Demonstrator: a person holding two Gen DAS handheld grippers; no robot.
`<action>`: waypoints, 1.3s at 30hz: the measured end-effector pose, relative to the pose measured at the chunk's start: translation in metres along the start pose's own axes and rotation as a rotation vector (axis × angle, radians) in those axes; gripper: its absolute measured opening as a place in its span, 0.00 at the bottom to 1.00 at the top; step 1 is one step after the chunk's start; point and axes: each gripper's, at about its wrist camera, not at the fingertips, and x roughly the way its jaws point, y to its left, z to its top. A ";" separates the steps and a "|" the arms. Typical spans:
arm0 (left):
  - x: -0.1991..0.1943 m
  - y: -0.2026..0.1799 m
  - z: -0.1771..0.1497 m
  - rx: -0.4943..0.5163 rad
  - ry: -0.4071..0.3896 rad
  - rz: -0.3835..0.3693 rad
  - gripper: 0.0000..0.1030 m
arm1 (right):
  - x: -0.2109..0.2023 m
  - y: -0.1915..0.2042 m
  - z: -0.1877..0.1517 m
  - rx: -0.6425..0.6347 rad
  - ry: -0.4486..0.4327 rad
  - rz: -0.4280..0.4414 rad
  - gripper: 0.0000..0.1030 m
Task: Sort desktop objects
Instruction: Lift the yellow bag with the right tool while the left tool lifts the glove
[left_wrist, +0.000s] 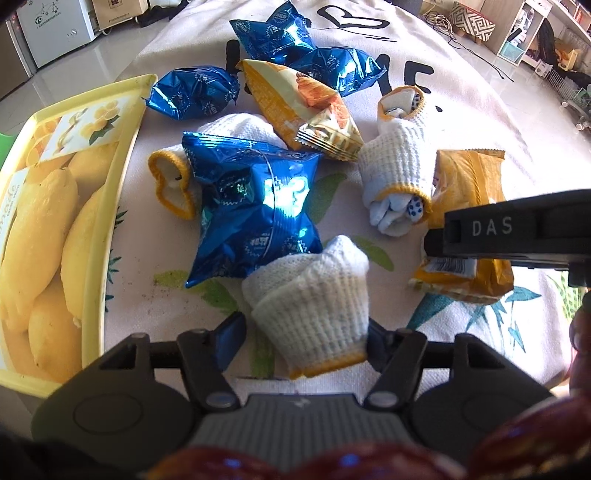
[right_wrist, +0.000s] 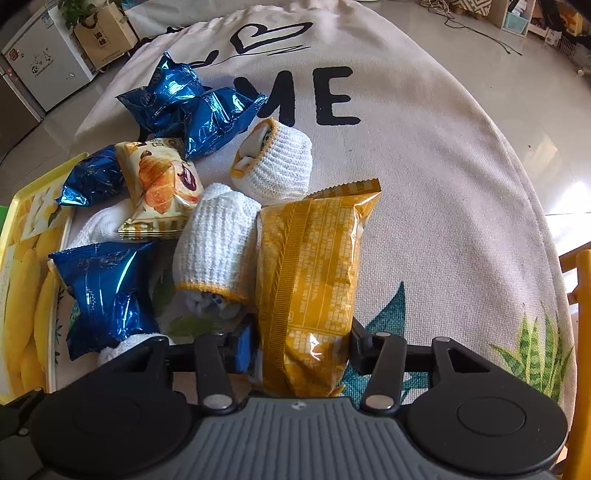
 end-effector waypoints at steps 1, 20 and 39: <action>-0.001 0.000 0.000 0.000 0.001 -0.006 0.58 | -0.006 -0.003 -0.003 0.016 -0.001 0.008 0.48; -0.009 0.008 -0.016 -0.038 -0.051 -0.031 0.55 | -0.023 -0.025 -0.025 0.126 0.005 -0.039 0.48; 0.013 -0.010 -0.010 0.047 -0.082 0.069 0.98 | -0.002 -0.011 -0.022 0.066 0.020 -0.113 0.66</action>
